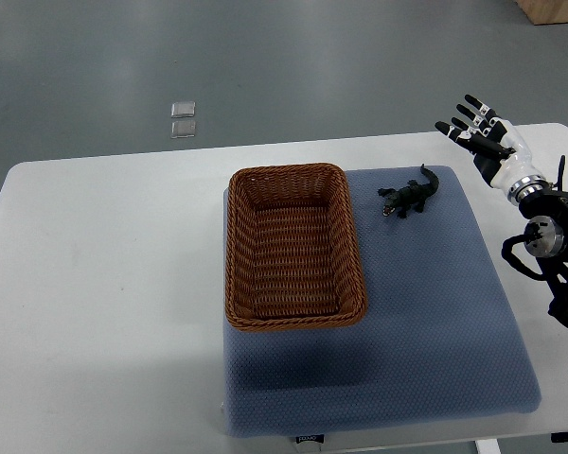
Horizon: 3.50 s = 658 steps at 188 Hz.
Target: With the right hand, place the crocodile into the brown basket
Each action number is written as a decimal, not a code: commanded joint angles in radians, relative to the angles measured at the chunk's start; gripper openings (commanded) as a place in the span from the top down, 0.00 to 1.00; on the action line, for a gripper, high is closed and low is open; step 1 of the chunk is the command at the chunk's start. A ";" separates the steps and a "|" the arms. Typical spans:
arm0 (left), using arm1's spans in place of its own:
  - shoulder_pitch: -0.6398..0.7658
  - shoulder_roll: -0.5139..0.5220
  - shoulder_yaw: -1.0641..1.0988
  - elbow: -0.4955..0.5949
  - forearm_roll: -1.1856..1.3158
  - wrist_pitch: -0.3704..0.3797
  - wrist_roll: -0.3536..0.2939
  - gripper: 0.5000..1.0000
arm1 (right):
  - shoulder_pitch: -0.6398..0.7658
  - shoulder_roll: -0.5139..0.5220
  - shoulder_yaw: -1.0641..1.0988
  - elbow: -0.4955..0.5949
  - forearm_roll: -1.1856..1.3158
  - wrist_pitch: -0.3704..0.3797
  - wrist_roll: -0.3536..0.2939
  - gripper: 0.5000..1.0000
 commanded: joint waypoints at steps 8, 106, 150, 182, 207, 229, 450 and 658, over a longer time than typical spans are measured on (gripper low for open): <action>0.000 0.000 0.000 0.000 0.000 0.000 0.000 0.00 | 0.001 -0.003 -0.003 0.003 0.000 0.002 -0.001 0.14; 0.000 0.000 0.000 0.000 0.000 0.000 0.000 0.00 | -0.003 -0.006 -0.014 0.010 -0.006 0.003 -0.003 0.14; 0.000 0.000 0.000 0.000 0.000 0.000 0.000 0.00 | 0.001 -0.023 -0.015 0.016 -0.014 0.005 -0.003 0.14; 0.000 0.000 0.000 0.000 0.000 0.000 0.000 0.00 | 0.001 -0.031 -0.020 0.030 -0.043 0.060 -0.004 0.14; 0.000 0.000 0.000 0.000 0.000 0.000 0.000 0.00 | 0.006 -0.057 -0.057 0.036 -0.144 0.071 -0.001 0.14; 0.000 0.000 0.000 0.000 0.000 0.000 0.000 0.00 | 0.009 -0.081 -0.107 0.078 -0.276 0.068 0.009 0.14; 0.000 0.000 0.000 0.000 0.000 0.000 0.000 0.00 | 0.147 -0.250 -0.758 0.225 -0.788 -0.164 0.037 0.14; 0.000 0.000 0.000 0.000 0.000 0.000 0.000 0.00 | 0.366 -0.247 -1.100 0.164 -0.920 -0.235 0.031 0.26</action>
